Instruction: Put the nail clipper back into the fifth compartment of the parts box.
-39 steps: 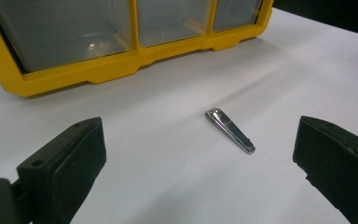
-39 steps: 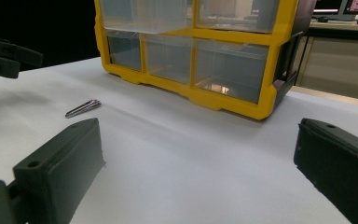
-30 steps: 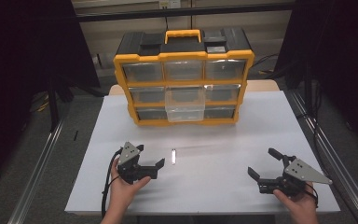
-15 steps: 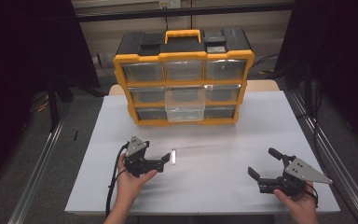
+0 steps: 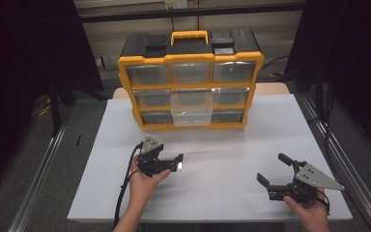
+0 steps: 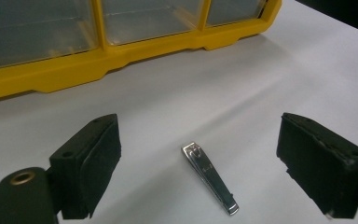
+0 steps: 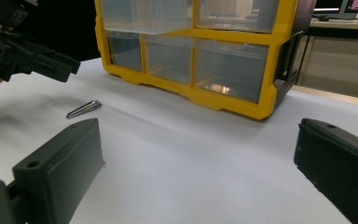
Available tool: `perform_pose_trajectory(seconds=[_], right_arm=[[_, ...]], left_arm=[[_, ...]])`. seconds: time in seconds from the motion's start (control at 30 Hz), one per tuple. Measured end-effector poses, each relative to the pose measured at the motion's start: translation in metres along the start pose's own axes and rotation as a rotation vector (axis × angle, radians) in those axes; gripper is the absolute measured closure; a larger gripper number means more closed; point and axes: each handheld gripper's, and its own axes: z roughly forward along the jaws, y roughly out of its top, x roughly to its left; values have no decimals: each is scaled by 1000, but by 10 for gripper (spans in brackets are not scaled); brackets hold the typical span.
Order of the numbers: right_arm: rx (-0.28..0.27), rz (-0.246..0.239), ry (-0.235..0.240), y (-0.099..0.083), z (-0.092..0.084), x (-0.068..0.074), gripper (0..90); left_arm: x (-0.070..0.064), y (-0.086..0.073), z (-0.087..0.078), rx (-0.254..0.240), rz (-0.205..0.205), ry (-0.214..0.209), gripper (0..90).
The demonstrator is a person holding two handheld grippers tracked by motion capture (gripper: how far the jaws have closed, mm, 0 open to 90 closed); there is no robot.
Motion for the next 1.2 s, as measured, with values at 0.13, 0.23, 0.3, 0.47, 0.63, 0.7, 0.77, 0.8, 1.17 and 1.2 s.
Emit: perform_pose_trajectory(seconds=[0.13, 0.23, 0.3, 0.47, 0.63, 0.7, 0.77, 0.8, 1.17, 1.2], right_arm=[[-1, 2, -10, 0, 0, -1, 3], [-1, 2, -12, 0, -1, -1, 3], [-2, 1, -13, 0, -1, -1, 3], [0, -4, -11, 0, -1, -1, 3], [-4, -2, -17, 0, -1, -2, 3], [-5, -3, -17, 0, -1, -2, 3], [-3, -1, -17, 0, -1, -2, 3], [-2, -1, -15, 0, -1, -1, 3], [-2, 0, -11, 1, -1, -2, 3], [-1, -1, -12, 1, -1, -2, 3]], left_arm=[[-2, 5, 3, 26, -17, 1, 179], [-4, 8, 6, 46, 3, 2, 229], [-7, 11, 9, 75, 15, 15, 273], [-9, 14, 13, 84, 8, 39, 347], [-9, 15, 18, 153, -43, 55, 385], [-12, 14, 21, 180, -25, 75, 456], [-13, 13, 24, 195, -31, 83, 490], [-14, 12, 26, 206, -20, 87, 504], [-15, 9, 37, 265, -52, 130, 646], [-16, 9, 37, 269, -51, 136, 649]])
